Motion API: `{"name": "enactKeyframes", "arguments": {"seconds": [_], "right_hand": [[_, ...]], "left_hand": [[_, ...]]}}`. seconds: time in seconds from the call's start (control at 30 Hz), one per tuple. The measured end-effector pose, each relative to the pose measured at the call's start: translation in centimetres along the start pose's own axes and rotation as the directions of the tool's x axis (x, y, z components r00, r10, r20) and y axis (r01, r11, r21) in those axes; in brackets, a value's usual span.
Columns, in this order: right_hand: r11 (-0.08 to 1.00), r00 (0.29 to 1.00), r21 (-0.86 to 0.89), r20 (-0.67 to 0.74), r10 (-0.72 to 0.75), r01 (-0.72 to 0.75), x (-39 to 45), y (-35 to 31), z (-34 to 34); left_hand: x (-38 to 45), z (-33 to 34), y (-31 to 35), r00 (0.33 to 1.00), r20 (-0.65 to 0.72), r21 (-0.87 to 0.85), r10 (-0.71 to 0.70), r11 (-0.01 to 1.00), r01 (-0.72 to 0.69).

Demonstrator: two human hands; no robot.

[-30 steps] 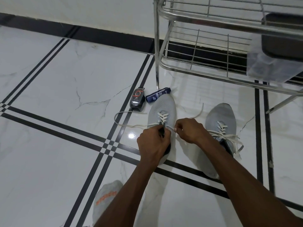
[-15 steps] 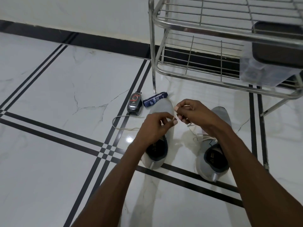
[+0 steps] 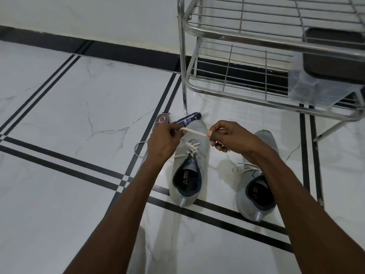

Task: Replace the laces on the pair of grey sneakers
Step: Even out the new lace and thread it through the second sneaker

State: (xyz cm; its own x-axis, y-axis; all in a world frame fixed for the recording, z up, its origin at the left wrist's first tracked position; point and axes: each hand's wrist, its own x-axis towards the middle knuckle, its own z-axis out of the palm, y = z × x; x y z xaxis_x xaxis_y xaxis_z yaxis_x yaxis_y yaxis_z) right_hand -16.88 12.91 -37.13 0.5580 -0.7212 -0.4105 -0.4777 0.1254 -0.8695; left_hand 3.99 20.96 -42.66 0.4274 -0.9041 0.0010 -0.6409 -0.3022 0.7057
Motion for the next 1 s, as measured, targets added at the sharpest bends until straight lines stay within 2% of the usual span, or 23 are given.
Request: {"name": "enactKeyframes", "arguments": {"seconds": [0.07, 0.13, 0.23, 0.37, 0.5, 0.6, 0.7, 0.87, 1.0], "right_hand": [[1.0, 1.0, 0.001, -0.009, -0.004, 0.004, 0.1, 0.0, -0.2], [1.0, 1.0, -0.002, -0.001, -0.001, 0.001, 0.3, -0.1, -0.1], [1.0, 1.0, 0.008, 0.029, 0.003, -0.003, 0.6, -0.2, 0.6], [0.998, 0.999, -0.061, 0.025, 0.024, -0.022, 0.9, 0.3, 0.6], [0.964, 0.995, -0.249, 0.017, 0.103, -0.096, 1.4, 1.7, 1.2], [0.946, 0.995, -0.319, 0.063, 0.079, -0.055, 1.1, 3.1, 3.0], [0.948, 0.999, -0.317, 0.025, 0.045, -0.034, 1.2, 4.0, 4.1], [0.957, 1.0, -0.29, 0.002, 0.016, -0.014, 2.0, 4.8, 4.7], [0.949, 0.996, -0.307, -0.078, 0.046, -0.068, 2.0, 6.1, 4.4]], "left_hand": [[0.0, -0.2, 0.2, 0.992, 0.103, -0.082, 0.076, 0.994, -0.068], [-0.3, -0.1, 0.9, 0.951, 0.234, -0.182, 0.201, 0.97, -0.16], [-0.5, 0.4, 0.7, 0.925, 0.261, -0.187, 0.275, 0.955, -0.232], [-0.8, 0.7, -0.7, 0.97, 0.095, -0.138, 0.224, 0.968, -0.21], [-1.5, 1.3, -1.2, 0.996, 0.014, -0.185, 0.089, 0.979, -0.085], [-2.6, 2.2, -1.4, 0.999, 0.032, -0.232, -0.043, 0.971, 0.05], [-4.2, 3.3, -0.8, 0.994, 0.067, -0.251, -0.089, 0.963, 0.103], [-6.1, 4.1, -0.8, 0.993, 0.074, -0.324, -0.094, 0.939, 0.113], [-6.7, 4.4, -0.9, 0.994, 0.108, -0.334, -0.014, 0.941, 0.05]]}}
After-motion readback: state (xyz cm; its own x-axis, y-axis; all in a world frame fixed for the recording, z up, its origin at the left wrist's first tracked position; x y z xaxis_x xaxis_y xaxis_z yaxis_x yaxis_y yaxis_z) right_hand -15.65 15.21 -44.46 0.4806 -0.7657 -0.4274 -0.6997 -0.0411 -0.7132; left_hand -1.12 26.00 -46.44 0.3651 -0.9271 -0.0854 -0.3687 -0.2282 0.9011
